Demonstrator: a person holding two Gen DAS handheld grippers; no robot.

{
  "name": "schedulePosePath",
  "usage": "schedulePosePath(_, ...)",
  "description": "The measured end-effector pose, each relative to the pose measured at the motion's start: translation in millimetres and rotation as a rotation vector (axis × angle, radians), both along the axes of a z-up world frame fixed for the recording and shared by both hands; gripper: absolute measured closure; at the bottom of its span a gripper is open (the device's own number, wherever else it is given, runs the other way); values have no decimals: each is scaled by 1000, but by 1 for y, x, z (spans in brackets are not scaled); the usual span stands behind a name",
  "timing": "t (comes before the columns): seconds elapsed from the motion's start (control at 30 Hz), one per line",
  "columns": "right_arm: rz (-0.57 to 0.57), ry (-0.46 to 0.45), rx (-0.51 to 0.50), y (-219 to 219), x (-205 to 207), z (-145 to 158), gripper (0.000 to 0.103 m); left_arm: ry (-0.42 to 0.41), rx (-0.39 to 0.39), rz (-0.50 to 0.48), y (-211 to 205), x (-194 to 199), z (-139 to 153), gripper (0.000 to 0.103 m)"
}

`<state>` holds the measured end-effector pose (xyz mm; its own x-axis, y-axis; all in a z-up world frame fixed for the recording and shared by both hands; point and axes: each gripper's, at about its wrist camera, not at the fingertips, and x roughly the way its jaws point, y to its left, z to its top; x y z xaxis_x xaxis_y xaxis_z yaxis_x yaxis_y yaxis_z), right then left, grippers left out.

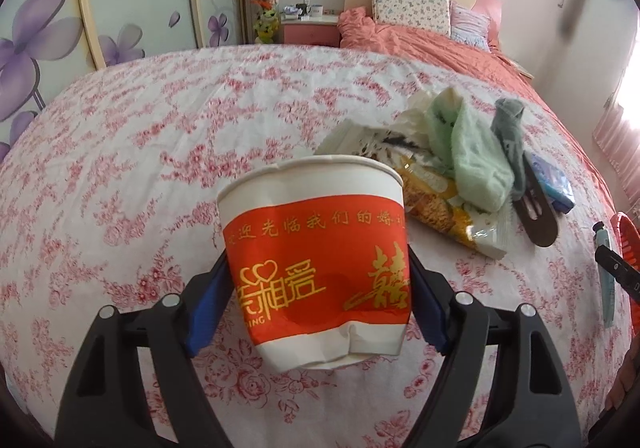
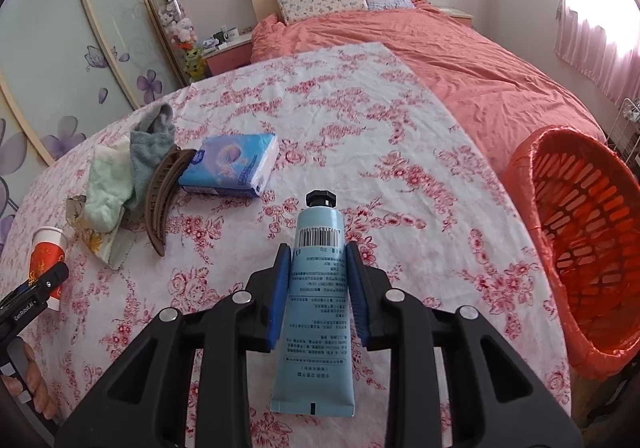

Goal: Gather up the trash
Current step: 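Lift the paper cup with the left tool while the right tool grasps the blue tube, then carry cup and tube over the orange basket and open both tools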

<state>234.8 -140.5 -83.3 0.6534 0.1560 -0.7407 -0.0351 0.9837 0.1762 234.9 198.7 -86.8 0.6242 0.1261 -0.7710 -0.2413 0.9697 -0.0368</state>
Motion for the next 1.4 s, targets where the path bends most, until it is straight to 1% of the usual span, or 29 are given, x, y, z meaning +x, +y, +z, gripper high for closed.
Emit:
schedulePosePath(0.17,10,-42,29,-6,-11,19,75,-36,9,-20,-12,-8,20,26)
schedulePosePath(0.33,15,-87,44,-14,-25,40,75,-68,10,-63,-35,-14,40,26)
schedulePosePath(0.57,-21,-153,59,-39,-44,64,75,-129,-8,-167,-87,-22,71,26)
schedulePosePath(0.73,-65,-193,67,-64,-58,75,75,-158,-14,-248,-127,-25,85,26)
schedulePosePath(0.87,-102,-217,65,-83,-66,80,75,-168,-15,-305,-157,-26,91,26)
schedulePosePath(1.1,-160,-236,65,-113,-78,80,75,-175,-18,-395,-207,-25,95,26)
schedulePosePath(1.23,-194,-245,64,-131,-82,80,75,-177,-33,-449,-236,-24,95,26)
schedulePosePath(1.4,-245,-254,70,-160,-86,78,75,-178,-68,-543,-283,-21,93,26)
